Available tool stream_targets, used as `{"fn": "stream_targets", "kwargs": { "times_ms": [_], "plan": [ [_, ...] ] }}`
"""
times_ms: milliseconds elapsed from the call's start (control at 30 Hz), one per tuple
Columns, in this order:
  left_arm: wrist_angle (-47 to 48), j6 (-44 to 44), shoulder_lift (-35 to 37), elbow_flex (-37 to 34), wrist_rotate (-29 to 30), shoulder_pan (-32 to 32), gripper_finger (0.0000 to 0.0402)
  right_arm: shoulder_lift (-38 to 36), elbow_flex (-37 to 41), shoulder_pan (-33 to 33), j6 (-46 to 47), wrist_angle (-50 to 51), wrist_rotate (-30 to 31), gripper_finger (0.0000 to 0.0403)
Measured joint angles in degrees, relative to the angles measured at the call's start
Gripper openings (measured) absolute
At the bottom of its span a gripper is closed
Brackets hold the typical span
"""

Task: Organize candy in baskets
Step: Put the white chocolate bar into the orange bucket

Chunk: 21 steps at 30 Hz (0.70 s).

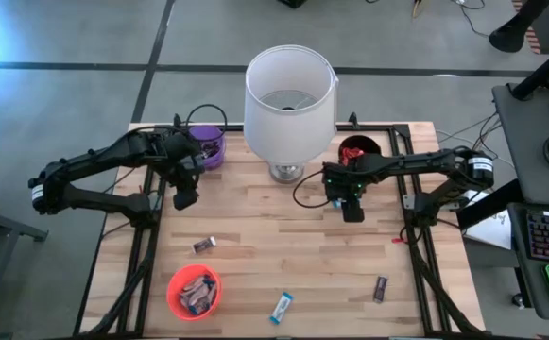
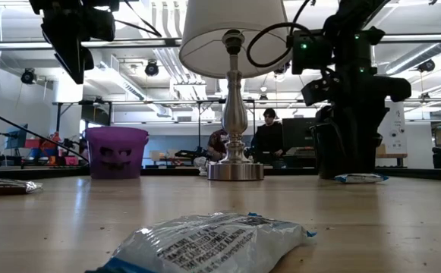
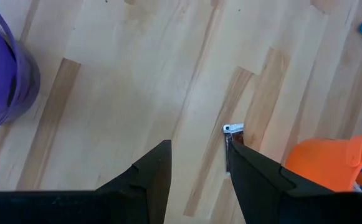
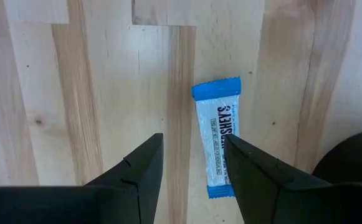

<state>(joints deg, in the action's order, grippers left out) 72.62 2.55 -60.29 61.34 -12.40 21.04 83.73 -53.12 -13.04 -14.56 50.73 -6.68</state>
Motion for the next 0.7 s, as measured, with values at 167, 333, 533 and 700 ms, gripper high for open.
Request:
{"fn": "stream_targets", "kwargs": {
  "times_ms": [167, 333, 533, 700],
  "plan": [
    [0.0, 0.3, 0.0, 0.0, 0.0, 0.0, 0.0139, 0.0, 0.0, 0.0, -0.3, -0.6, -0.2, 0.016],
    [0.0, 0.6, 0.0, 0.0, 0.0, 0.0, 0.0139, 0.0, 0.9, 0.0, -0.7, -1.8, -2.8, 0.016],
    [0.0, 1.0, 0.0, 0.0, 0.0, 0.0, 0.0139, 0.1, 4.1, -0.1, 0.9, -3.8, -2.5, 0.0157],
    [0.0, 1.0, 0.0, 0.0, 0.0, 0.0, 0.0139, -1.1, 4.1, 0.0, 2.3, -3.6, -2.1, 0.0153]
  ]
}}
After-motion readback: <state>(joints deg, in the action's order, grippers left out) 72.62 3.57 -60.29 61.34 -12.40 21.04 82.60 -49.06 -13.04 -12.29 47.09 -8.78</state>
